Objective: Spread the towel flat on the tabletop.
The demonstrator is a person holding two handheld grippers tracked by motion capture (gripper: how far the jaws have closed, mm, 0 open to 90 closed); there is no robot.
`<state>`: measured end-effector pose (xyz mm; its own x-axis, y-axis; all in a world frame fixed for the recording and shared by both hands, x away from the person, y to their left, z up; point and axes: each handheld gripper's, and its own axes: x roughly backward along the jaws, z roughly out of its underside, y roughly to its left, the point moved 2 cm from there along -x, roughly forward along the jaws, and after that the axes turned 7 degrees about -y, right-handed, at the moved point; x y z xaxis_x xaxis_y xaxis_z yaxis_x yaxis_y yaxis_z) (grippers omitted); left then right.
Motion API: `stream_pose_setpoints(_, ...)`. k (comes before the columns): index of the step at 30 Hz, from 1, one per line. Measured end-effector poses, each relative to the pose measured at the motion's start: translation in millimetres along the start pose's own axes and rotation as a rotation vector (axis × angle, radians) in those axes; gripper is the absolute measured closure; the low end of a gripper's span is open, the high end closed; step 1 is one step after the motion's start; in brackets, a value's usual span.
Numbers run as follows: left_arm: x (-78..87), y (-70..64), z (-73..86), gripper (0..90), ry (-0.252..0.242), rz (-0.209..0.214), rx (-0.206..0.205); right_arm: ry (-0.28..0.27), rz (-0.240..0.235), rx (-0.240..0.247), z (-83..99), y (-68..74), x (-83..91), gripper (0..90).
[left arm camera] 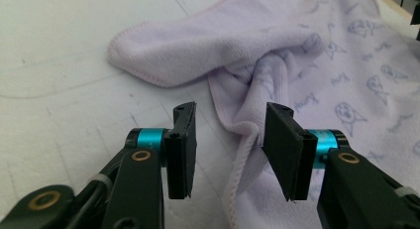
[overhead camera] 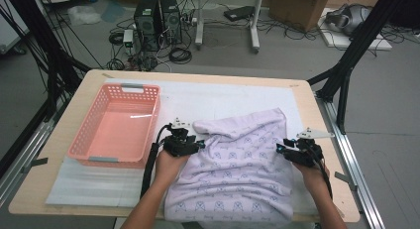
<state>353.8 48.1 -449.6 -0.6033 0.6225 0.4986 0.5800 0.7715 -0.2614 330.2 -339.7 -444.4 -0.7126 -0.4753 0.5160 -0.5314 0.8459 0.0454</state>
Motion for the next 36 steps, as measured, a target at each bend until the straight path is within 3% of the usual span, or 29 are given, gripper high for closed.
stream_pose_setpoints(2,-3.1,-2.1,5.3,56.1,0.021,0.012,0.007,0.001,-0.014,0.0,5.3,5.0,3.8,57.7)
stream_pose_setpoints(5,-6.4,-7.5,8.4,57.8,0.051,0.004,-0.029,0.017,-0.038,0.01,9.6,12.5,5.3,58.0)
stream_pose_setpoints(9,-5.0,-13.8,9.5,81.3,0.067,-0.012,-0.076,0.061,-0.068,0.039,14.9,19.2,0.5,63.8)
stream_pose_setpoints(12,1.0,-18.0,11.9,84.8,0.071,-0.041,-0.092,0.079,-0.06,0.064,18.4,22.2,-0.6,75.0)
stream_pose_setpoints(13,4.2,-17.9,14.2,84.9,0.063,-0.046,-0.088,0.088,-0.067,0.076,18.2,22.8,0.7,83.8)
stream_pose_setpoints(14,8.0,-17.4,17.5,85.2,0.054,-0.048,-0.079,0.1,-0.076,0.092,17.9,23.6,2.6,87.0)
stream_pose_setpoints(19,34.1,-15.1,36.6,85.4,0.016,-0.041,-0.043,0.16,-0.094,0.124,19.8,26.7,16.0,87.9)
stream_pose_setpoints(25,52.5,-23.9,49.2,83.9,0.025,-0.006,-0.051,0.179,-0.147,0.135,23.5,34.6,31.5,87.9)
stream_pose_setpoints(26,53.3,-24.6,48.8,81.6,0.016,-0.006,-0.052,0.184,-0.149,0.132,23.5,36.2,32.9,87.8)
stream_pose_setpoints(28,52.7,-21.6,44.6,66.6,-0.01,-0.013,-0.038,0.168,-0.148,0.137,22.8,37.2,35.2,86.2)
stream_pose_setpoints(30,49.5,-16.5,37.2,56.5,-0.039,-0.022,-0.011,0.13,-0.13,0.129,20.1,35.3,37.9,78.7)
stream_pose_setpoints(34,32.3,-5.9,19.0,56.1,-0.061,-0.044,0.005,0.055,-0.114,0.096,13.9,31.1,43.5,76.3)
stream_pose_setpoints(36,21.3,-0.3,13.4,65.4,-0.063,-0.086,0.007,0.05,-0.113,0.091,13.5,31.5,44.2,75.5)
